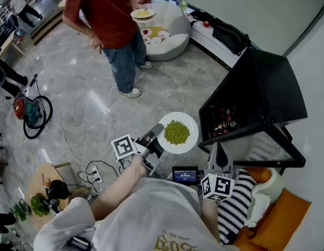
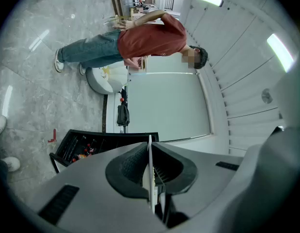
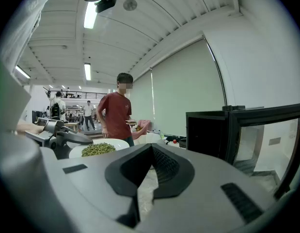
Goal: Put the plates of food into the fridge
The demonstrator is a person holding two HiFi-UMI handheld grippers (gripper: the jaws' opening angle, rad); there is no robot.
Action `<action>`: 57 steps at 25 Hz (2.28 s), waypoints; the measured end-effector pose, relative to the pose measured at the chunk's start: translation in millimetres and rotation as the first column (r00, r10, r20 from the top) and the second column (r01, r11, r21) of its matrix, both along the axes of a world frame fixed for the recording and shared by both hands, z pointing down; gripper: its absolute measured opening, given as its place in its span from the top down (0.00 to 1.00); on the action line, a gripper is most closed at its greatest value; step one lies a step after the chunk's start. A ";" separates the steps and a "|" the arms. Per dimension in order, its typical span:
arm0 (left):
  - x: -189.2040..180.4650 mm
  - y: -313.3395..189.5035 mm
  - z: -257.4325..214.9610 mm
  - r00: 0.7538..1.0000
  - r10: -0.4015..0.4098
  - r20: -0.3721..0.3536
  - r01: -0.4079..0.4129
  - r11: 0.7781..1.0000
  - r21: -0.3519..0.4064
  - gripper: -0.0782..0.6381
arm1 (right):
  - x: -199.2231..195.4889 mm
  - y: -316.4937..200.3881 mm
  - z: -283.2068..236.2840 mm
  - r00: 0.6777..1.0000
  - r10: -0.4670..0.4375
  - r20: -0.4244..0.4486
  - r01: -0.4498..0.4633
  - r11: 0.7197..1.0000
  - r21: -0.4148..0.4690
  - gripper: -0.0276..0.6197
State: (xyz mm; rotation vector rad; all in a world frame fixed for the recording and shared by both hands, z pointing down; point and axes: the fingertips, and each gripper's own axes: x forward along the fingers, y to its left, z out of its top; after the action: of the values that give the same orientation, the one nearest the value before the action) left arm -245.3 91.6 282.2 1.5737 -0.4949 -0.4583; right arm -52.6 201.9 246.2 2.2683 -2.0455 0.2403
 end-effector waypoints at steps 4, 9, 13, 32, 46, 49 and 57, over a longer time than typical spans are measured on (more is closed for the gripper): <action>0.7 -0.5 -1.3 1.000 -0.002 -0.007 0.002 1.000 0.001 0.87 | -0.3 -0.6 -0.2 1.000 -0.003 -0.001 0.003 1.000 0.001 0.94; 0.7 3.0 -1.1 1.000 -0.007 -0.013 0.007 1.000 0.000 0.87 | -0.3 2.2 -0.4 1.000 -0.007 0.000 0.007 1.000 0.007 0.94; 0.7 5.6 -3.0 1.000 -0.013 -0.012 0.013 1.000 0.005 0.87 | 0.4 3.8 -1.4 1.000 -0.014 0.002 0.014 1.000 0.011 0.94; 0.6 46.4 1.5 0.995 -0.095 -0.010 0.095 0.995 -0.009 0.87 | 11.6 29.1 8.2 0.995 -0.092 0.044 0.091 0.996 0.022 0.94; -3.2 51.0 8.2 0.991 -0.130 -0.028 0.129 0.991 -0.034 0.87 | 17.0 27.0 16.4 0.992 -0.109 0.056 0.109 0.994 0.012 0.94; -4.8 45.2 8.6 0.991 -0.132 -0.032 0.130 0.991 -0.042 0.87 | 13.3 23.4 17.6 0.992 -0.109 0.062 0.109 0.994 0.003 0.94; 16.5 2.6 16.4 0.995 -0.085 -0.049 0.081 0.994 -0.068 0.87 | 28.5 -7.4 20.1 0.997 -0.057 0.052 0.058 0.998 -0.014 0.94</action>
State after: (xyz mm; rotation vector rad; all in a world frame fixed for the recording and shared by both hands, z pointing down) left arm -228.9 94.2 298.6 1.4785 -0.5317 -0.5399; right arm -24.2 194.4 266.4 2.2131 -2.1225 0.3137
